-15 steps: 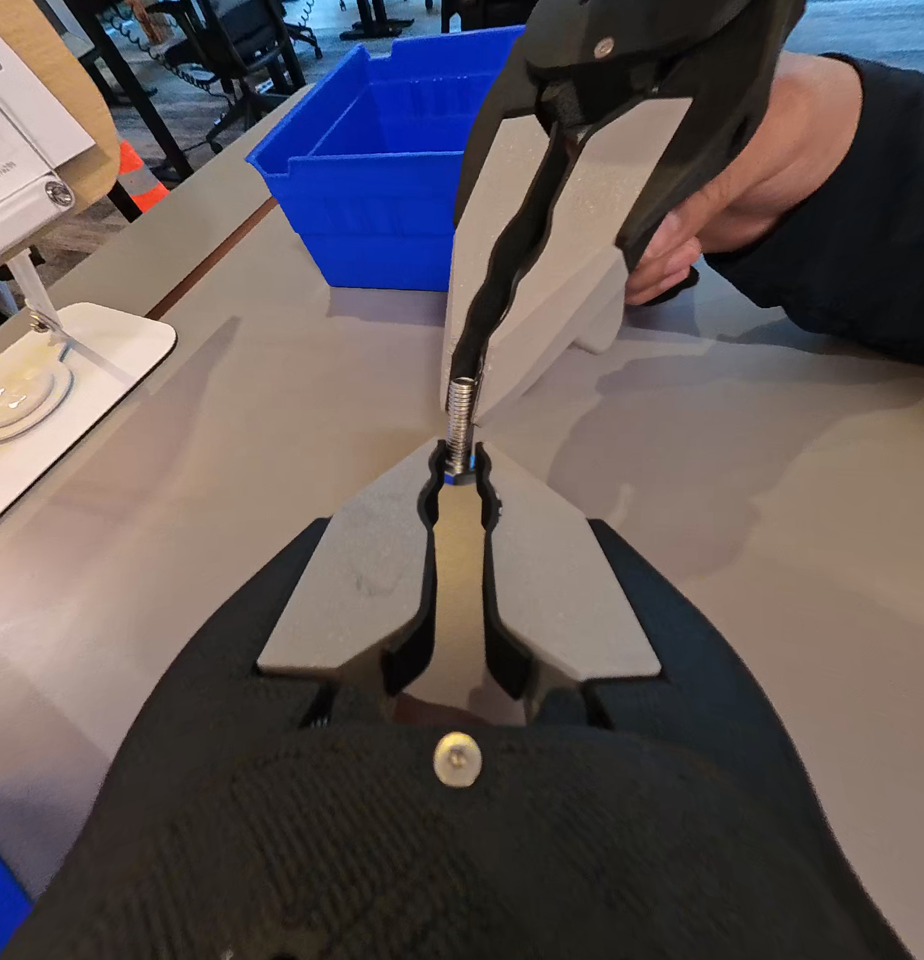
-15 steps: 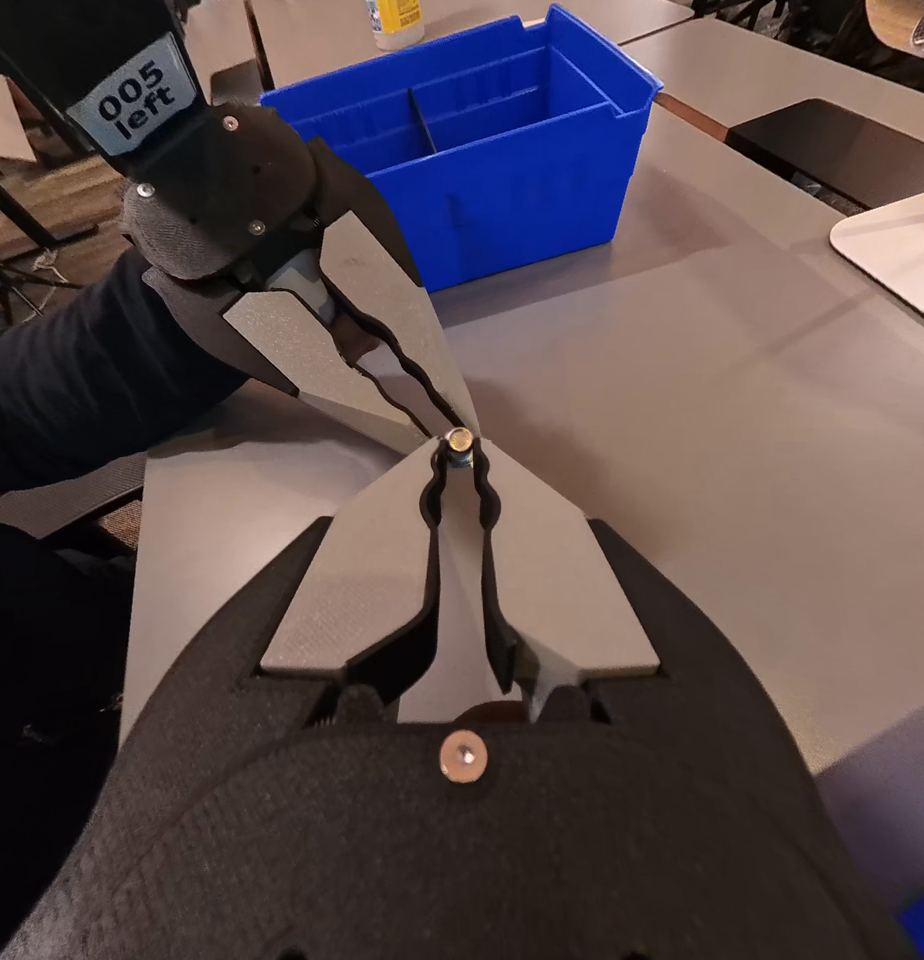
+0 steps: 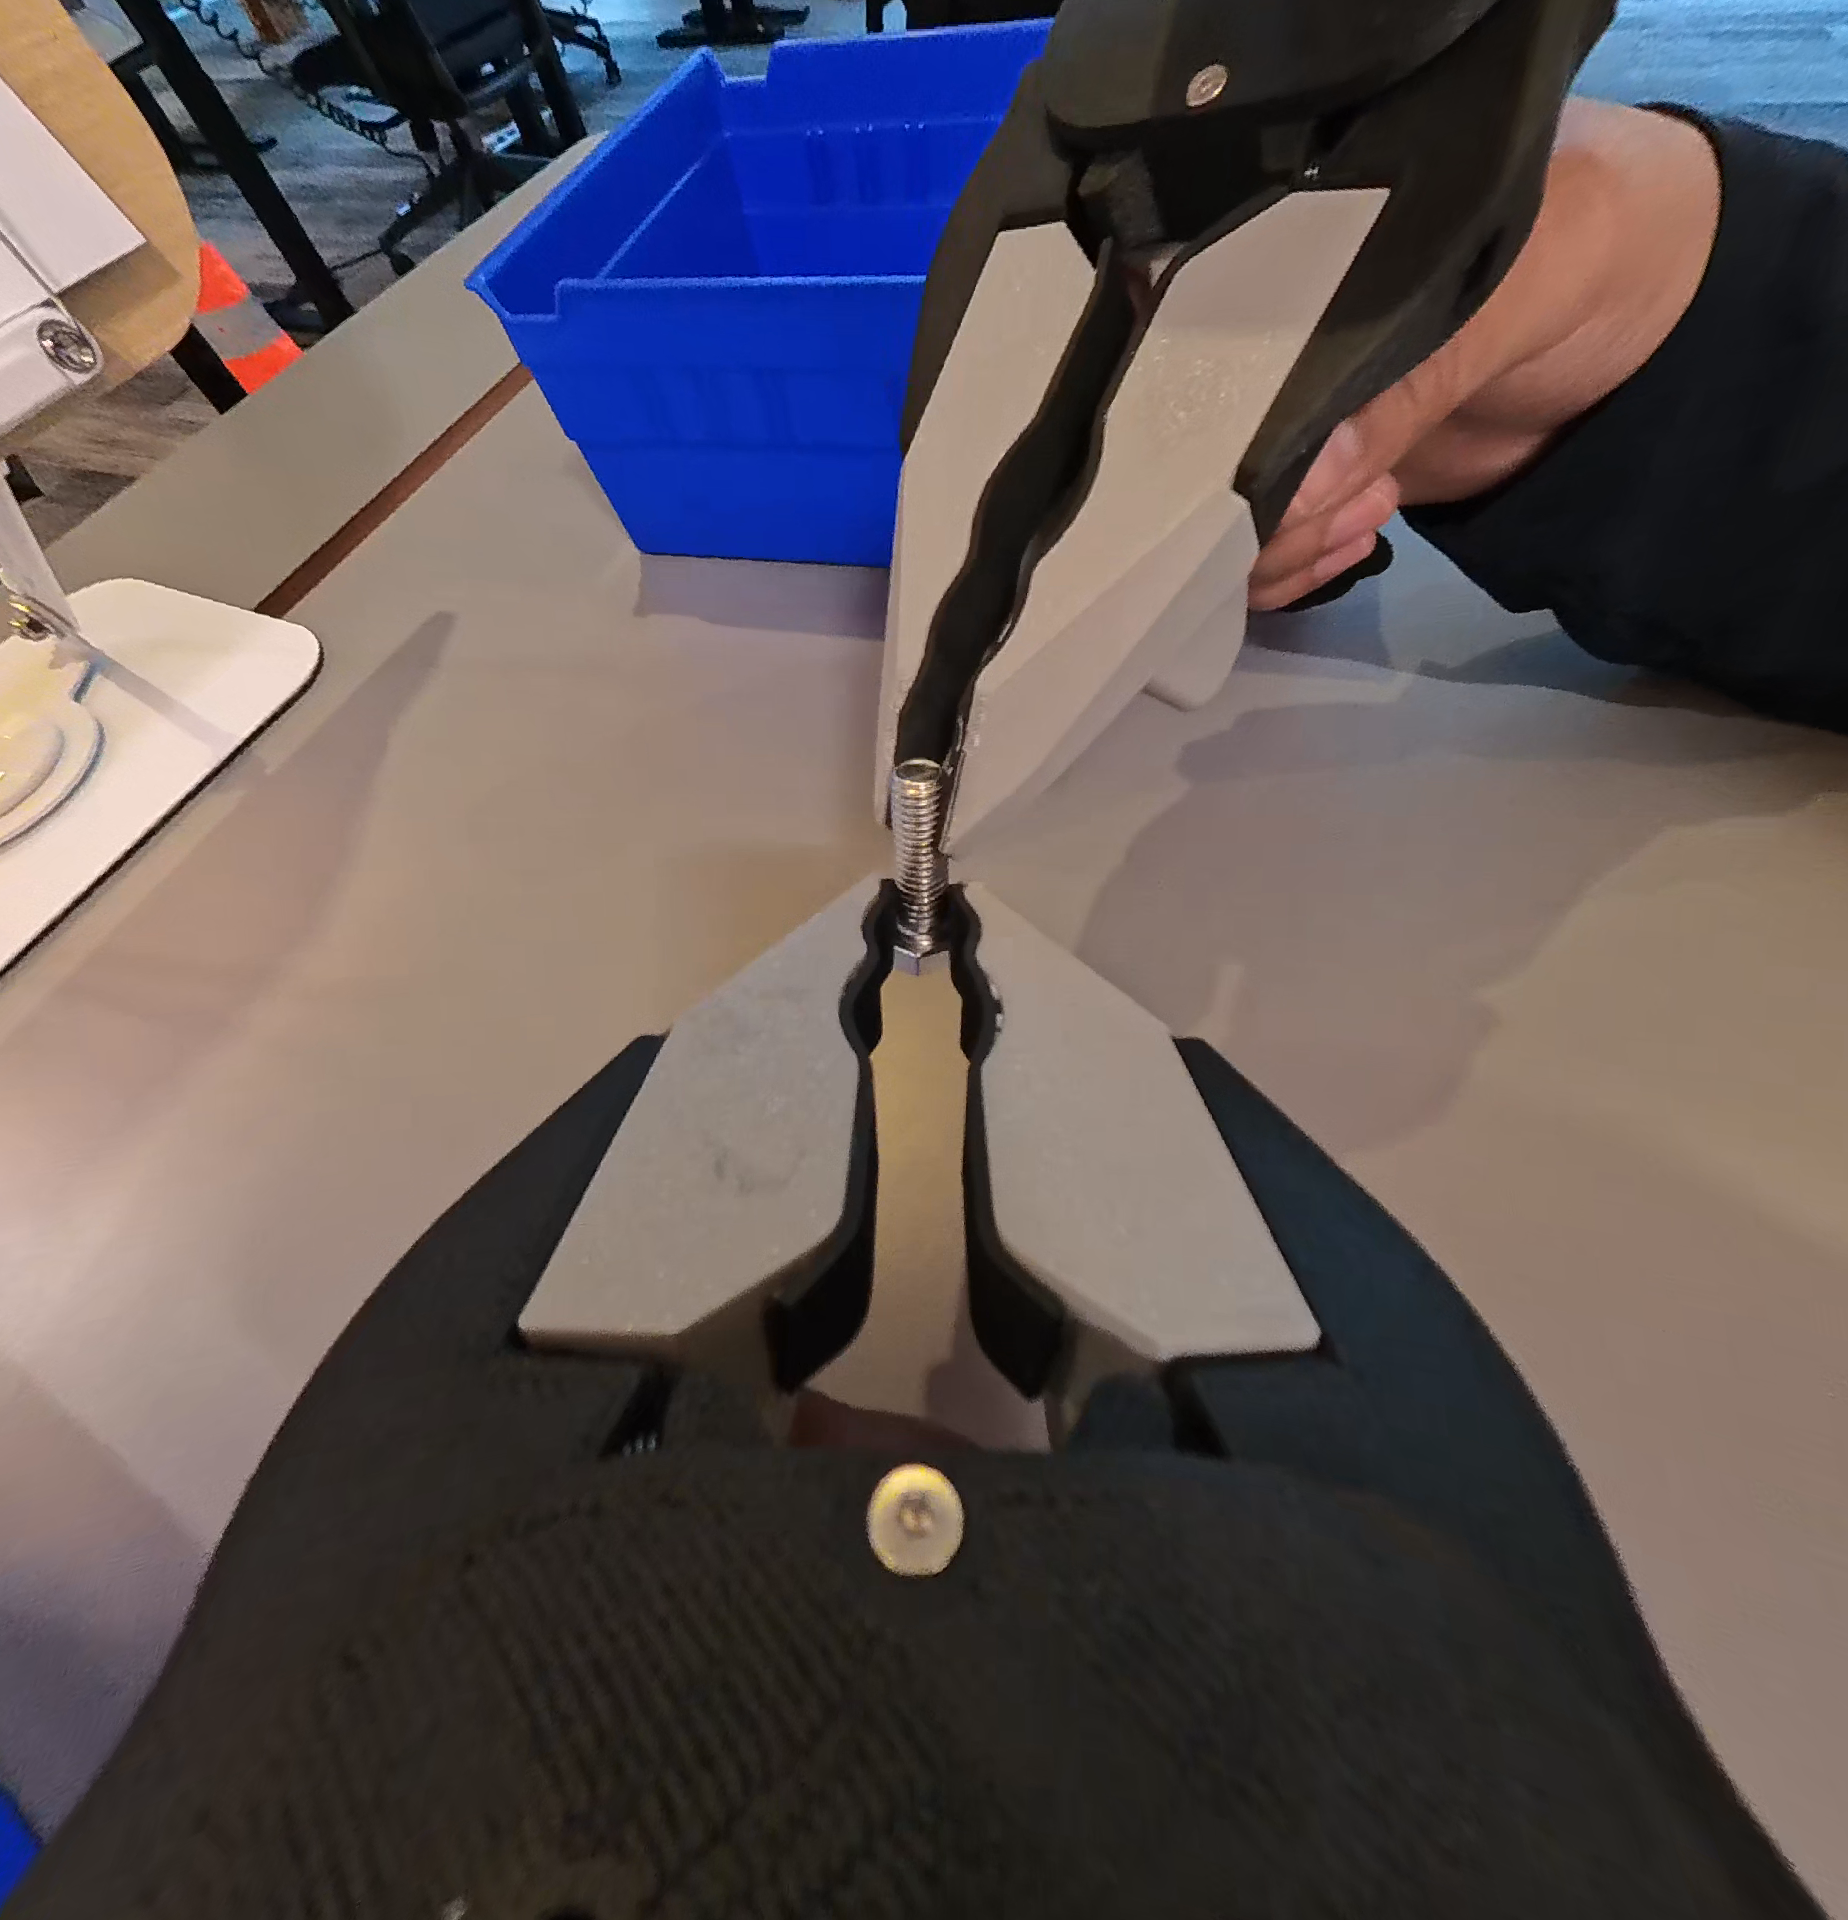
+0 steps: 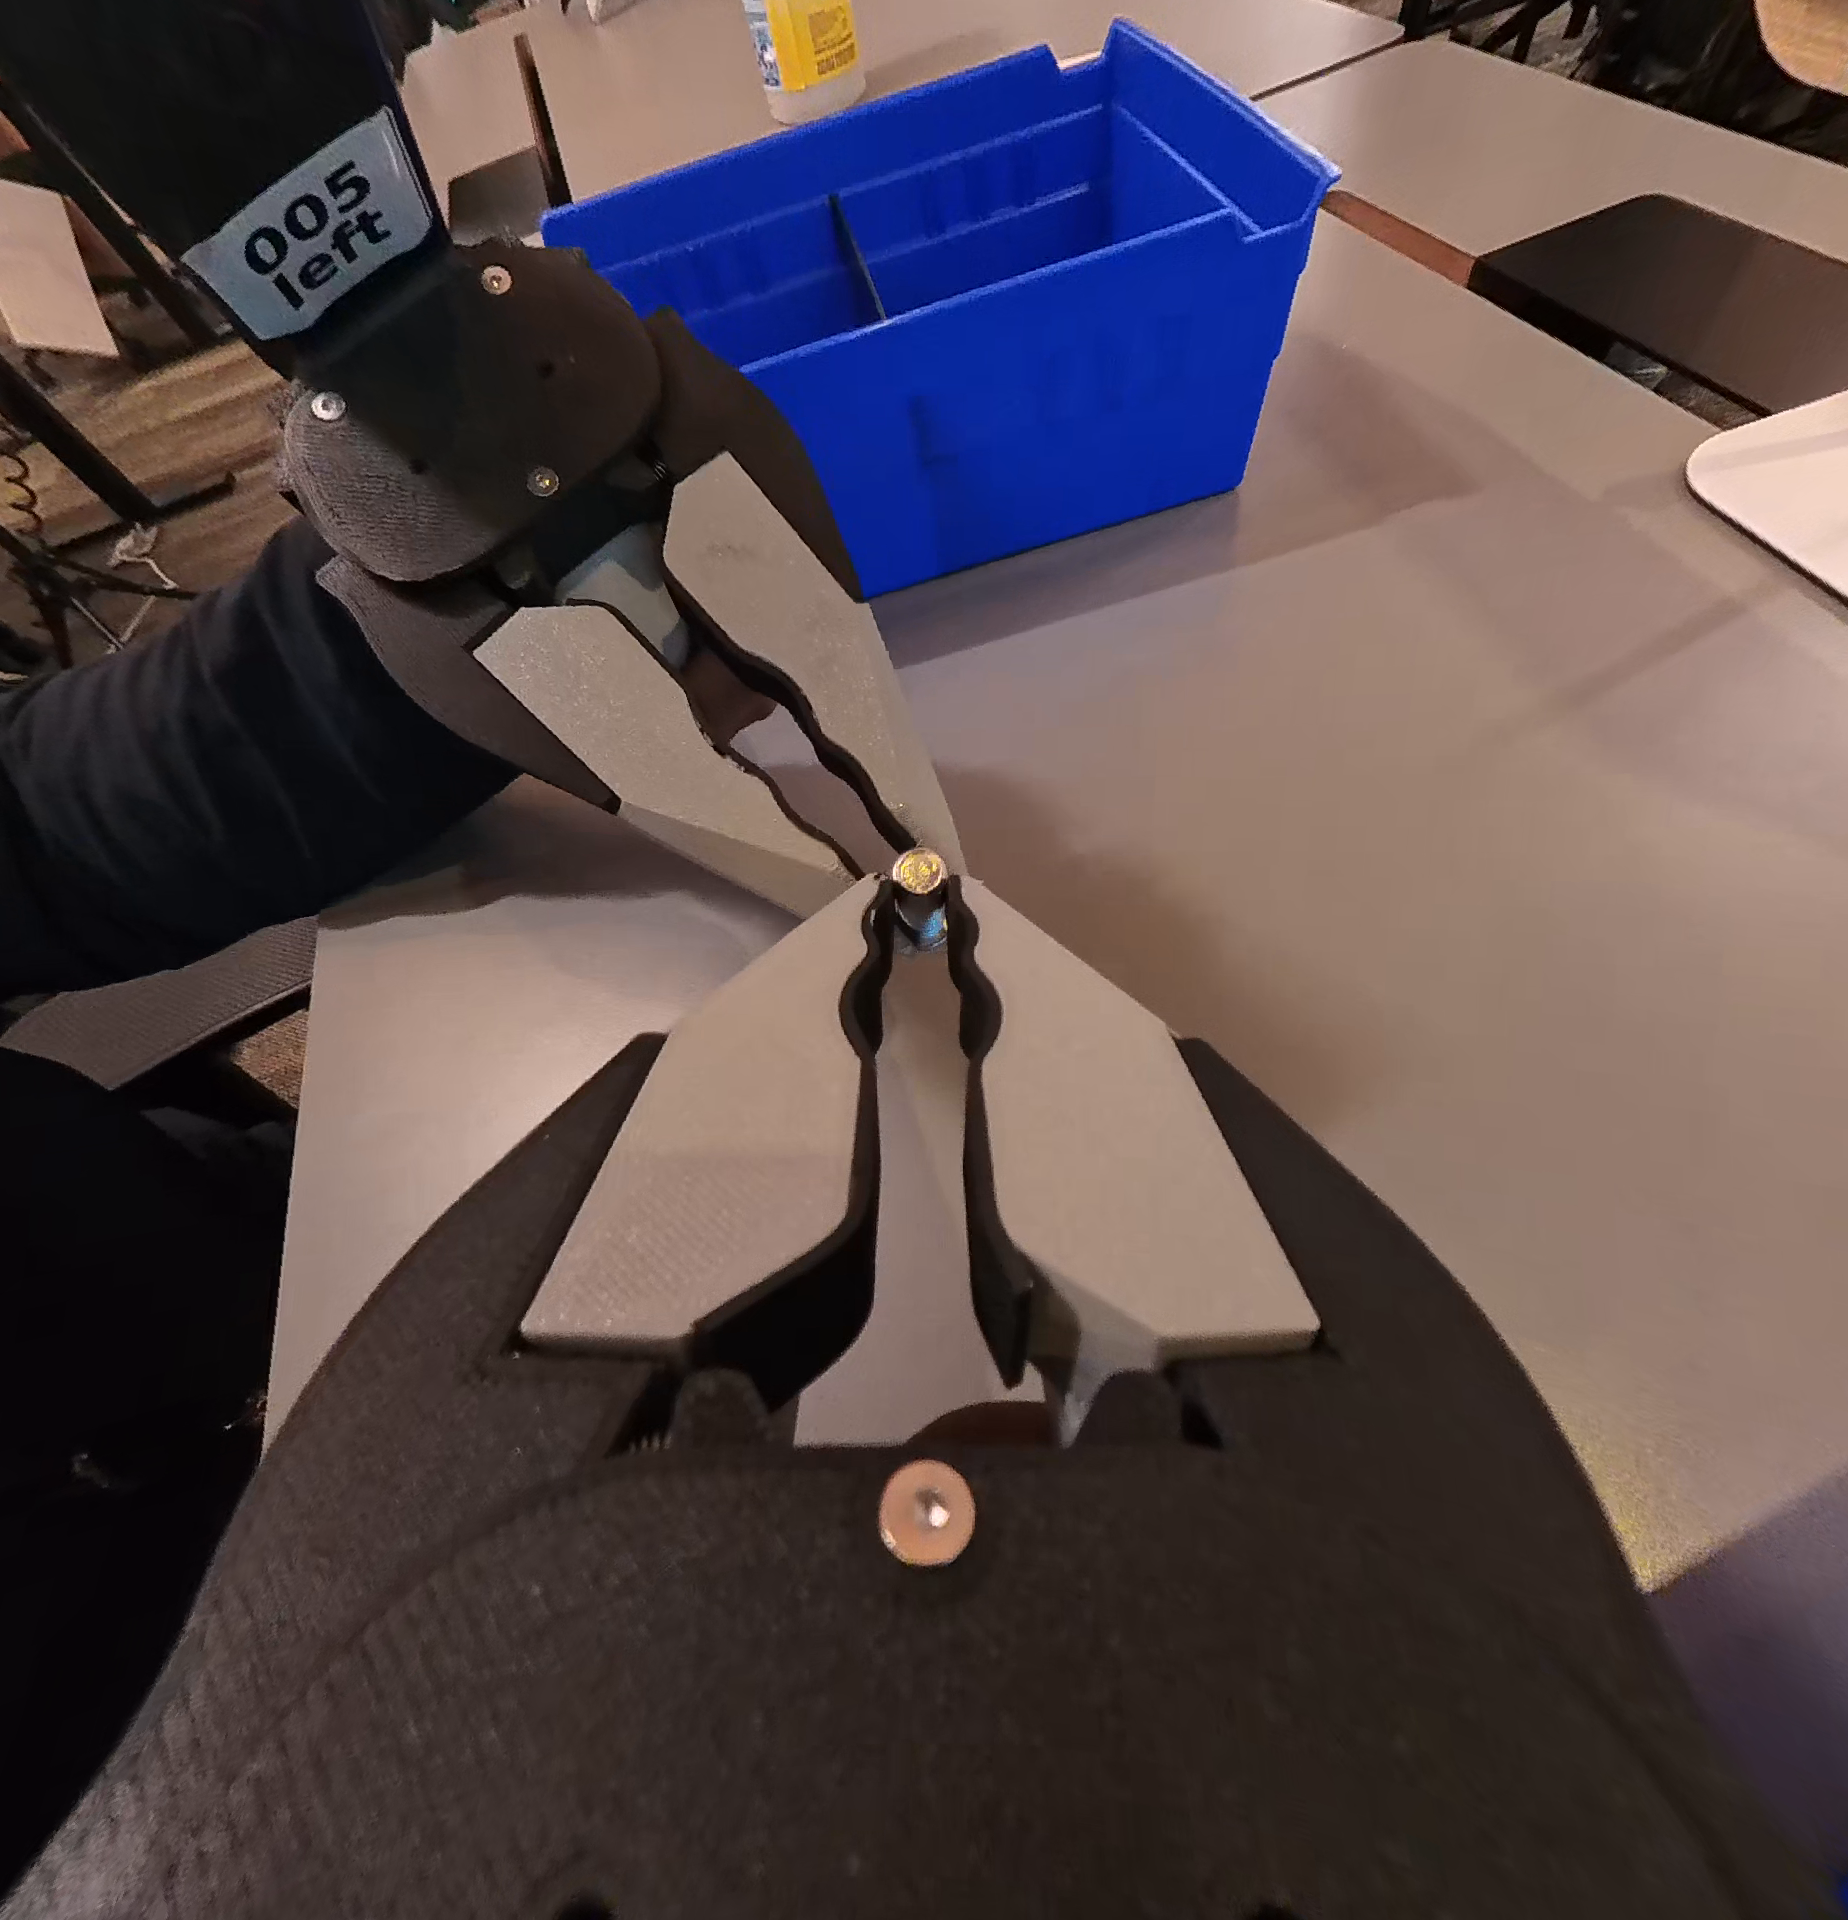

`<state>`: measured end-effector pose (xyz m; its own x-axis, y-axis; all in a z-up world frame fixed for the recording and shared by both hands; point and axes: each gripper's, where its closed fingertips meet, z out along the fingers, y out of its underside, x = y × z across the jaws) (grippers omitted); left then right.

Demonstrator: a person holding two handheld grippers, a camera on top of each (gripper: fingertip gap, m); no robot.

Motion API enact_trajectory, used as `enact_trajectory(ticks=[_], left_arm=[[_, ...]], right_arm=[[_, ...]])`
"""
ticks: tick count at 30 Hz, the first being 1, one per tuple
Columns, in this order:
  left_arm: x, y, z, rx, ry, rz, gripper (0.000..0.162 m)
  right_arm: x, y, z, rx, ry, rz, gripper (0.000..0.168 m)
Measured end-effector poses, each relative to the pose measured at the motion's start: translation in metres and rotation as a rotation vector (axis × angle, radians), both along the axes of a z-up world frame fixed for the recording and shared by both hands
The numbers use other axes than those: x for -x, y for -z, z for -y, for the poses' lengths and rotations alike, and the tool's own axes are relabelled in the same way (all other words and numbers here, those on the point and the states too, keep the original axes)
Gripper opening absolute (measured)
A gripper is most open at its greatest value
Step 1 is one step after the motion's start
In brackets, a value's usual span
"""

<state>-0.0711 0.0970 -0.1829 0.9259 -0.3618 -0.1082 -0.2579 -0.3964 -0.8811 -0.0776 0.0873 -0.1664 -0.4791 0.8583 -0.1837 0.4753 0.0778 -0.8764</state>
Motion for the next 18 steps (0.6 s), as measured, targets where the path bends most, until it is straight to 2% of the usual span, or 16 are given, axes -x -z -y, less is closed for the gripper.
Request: enact_trajectory(ticks=[5, 9, 13, 18], left_arm=[[0.003, -0.01, -0.001, -0.028, -0.018, 0.066, 0.006], [0.029, -0.014, -0.005, -0.048, -0.138, 0.099, 0.007], [0.048, -0.026, -0.006, -0.121, -0.206, 0.199, 0.007], [0.033, -0.048, 0.001, -0.206, -0.072, 0.345, 0.006]], right_arm=[[0.003, -0.011, -0.003, 0.046, 0.021, -0.053, 0.006], [0.005, -0.011, -0.017, 0.025, 0.083, -0.062, 0.018], [-0.005, 0.026, -0.012, -0.093, 0.013, 0.097, 0.02], [-0.015, 0.073, -0.014, -0.361, -0.034, 0.251, 0.02]])
